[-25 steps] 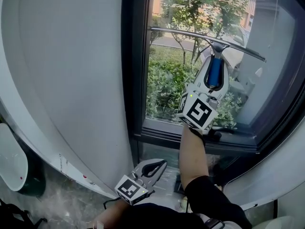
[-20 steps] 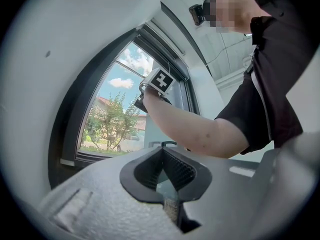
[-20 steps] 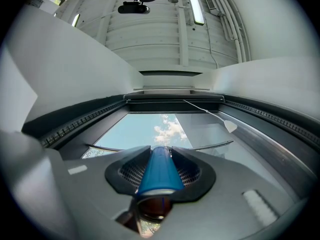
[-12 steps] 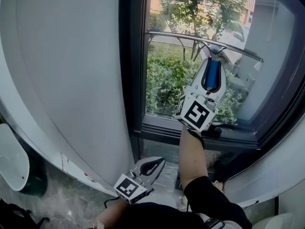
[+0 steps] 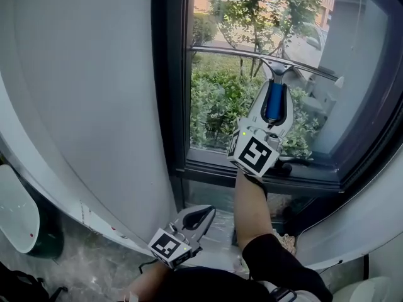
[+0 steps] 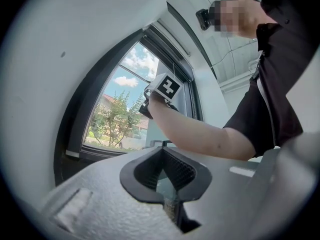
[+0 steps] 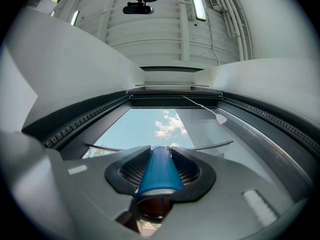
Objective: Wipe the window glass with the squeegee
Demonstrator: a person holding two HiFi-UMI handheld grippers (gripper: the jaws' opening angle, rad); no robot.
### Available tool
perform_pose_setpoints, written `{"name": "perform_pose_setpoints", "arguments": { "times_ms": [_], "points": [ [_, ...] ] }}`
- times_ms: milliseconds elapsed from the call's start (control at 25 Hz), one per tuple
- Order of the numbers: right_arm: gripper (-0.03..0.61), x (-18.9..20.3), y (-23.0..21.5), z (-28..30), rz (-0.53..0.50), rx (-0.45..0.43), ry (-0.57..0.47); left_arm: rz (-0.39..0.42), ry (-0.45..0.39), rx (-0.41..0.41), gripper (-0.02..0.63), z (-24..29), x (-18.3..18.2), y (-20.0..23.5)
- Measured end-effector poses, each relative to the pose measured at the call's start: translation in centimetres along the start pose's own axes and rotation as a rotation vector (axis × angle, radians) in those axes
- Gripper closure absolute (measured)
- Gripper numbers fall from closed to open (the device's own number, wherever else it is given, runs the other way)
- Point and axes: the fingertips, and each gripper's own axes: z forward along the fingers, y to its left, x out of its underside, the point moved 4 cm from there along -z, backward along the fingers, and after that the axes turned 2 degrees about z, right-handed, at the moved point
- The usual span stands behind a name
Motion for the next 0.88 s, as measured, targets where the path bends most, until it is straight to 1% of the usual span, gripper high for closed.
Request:
{"name": "perform_pose_setpoints", "arguments": {
  "times_ms": [200,600,880],
  "points": [
    [0.445,0.4,-0.1,-0.9,-0.008,-0.003,0.012,-0.012,-0.003,-0.021,0.612,-0.2,0.1,0.2],
    [0.445,1.3,-0.1,-2.6,-0.025,-0.014,0.048,0.007,0.002,-0.034,0.614,-0.6,0.2,0.4],
    [0.445,2.2,-0.1,-4.2,-0.040,-0.025,0.072,-0.026,0.016,-0.041,0.614,-1.1,1.0,0.3]
  ]
}}
